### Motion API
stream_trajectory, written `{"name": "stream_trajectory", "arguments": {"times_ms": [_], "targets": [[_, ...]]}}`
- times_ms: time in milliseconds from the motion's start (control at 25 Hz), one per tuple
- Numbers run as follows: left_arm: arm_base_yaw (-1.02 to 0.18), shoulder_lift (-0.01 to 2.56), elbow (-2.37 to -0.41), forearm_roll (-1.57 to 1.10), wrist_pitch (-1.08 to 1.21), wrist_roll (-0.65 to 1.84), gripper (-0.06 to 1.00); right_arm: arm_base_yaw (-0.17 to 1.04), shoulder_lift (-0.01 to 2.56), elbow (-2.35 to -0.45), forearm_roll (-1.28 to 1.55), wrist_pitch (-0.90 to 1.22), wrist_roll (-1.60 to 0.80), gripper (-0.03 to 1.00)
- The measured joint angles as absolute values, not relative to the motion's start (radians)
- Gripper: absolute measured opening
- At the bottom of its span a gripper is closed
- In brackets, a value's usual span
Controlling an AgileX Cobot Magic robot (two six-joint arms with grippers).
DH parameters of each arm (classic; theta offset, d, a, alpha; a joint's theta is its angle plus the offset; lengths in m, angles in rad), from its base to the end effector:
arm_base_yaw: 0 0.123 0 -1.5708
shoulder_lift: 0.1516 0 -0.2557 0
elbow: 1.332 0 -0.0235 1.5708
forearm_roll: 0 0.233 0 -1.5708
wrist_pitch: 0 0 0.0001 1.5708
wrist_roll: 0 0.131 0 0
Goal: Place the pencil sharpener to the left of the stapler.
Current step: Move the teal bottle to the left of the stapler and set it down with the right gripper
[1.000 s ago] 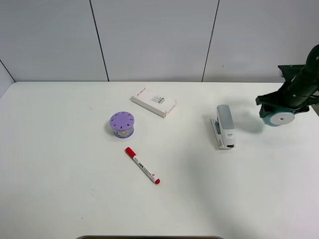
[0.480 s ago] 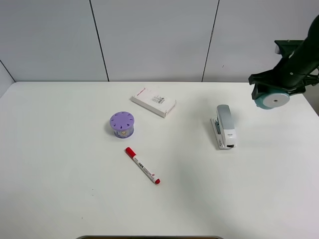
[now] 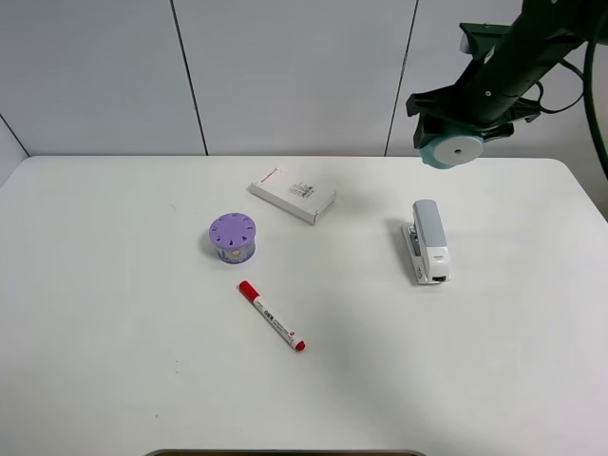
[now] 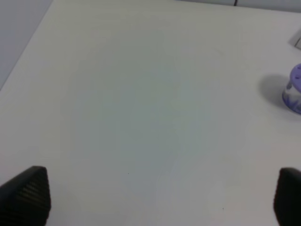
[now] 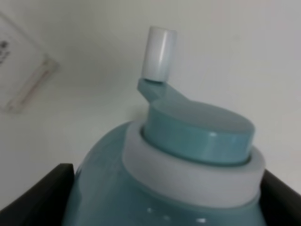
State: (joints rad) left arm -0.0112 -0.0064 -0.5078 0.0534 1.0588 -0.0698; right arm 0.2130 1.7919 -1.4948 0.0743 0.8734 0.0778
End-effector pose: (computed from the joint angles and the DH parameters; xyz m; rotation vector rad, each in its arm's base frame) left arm 0.0433 0.0056 0.2534 -0.0622 2.0261 0.0126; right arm 0.3769 0.0891 0.2201 -0.1353 2.6597 0.1866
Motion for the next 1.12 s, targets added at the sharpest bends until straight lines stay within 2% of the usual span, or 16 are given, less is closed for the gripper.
{"name": "stream_trajectory", "arguments": {"times_ms": [520,1120], "targets": [[-0.011,-0.006,-0.508,0.053,1.059,-0.07,0.95,0.401,1.93,-1.5,0.078,0.858,0.155,0.68],[-0.011,-0.006,-0.508,0.053,1.059,-0.07,0.95,0.45,2.08,-1.5,0.071,0.797,0.203,0.68]]}}
